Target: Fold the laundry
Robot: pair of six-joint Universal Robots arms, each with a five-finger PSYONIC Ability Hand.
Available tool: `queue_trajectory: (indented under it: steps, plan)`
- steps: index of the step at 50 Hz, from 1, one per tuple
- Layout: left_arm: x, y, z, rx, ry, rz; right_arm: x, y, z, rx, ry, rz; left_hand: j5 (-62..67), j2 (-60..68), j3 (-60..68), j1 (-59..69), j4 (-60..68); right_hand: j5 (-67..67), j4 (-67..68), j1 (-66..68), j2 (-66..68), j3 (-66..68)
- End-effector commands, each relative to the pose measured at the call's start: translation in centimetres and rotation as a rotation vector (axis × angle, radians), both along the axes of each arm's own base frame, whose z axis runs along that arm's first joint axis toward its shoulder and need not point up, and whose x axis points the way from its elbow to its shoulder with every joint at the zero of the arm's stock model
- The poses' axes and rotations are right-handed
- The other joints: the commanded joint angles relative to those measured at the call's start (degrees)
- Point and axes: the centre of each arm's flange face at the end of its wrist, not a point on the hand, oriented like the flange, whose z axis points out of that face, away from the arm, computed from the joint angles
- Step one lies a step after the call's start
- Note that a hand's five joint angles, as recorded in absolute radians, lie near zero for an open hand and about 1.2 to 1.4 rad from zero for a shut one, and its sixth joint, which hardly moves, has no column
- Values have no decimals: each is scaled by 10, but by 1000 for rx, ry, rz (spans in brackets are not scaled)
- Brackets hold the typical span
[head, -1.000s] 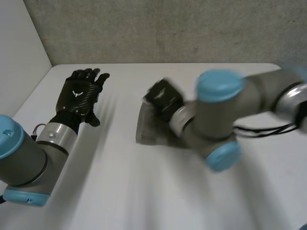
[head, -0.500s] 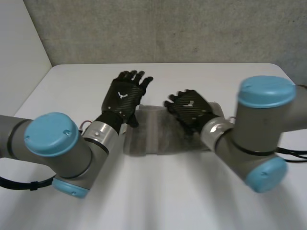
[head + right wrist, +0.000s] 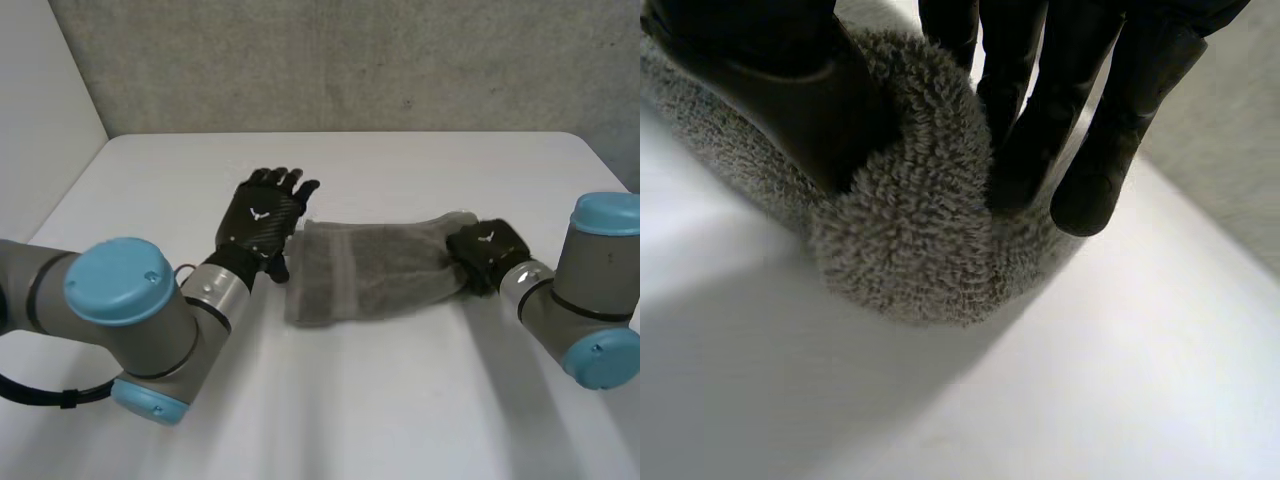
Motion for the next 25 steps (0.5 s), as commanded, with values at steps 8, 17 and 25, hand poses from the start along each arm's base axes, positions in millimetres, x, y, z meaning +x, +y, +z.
queue_trajectory:
  steps: [8, 17, 25]
  plan:
    - [24, -5, 57, -114, 72, 61, 81, 53, 36, -492, 476, 356, -16, 6, 5, 4, 5, 47, 32, 58, 54, 41]
    - [36, -15, 67, -119, 110, 97, 142, 111, 0, -633, 548, 739, -16, 6, 5, 4, 5, 47, 32, 58, 54, 41]
    - [42, -20, 67, -88, 143, 123, 148, 115, -11, -645, 513, 805, -16, 6, 5, 4, 5, -282, -297, -271, -274, -288]
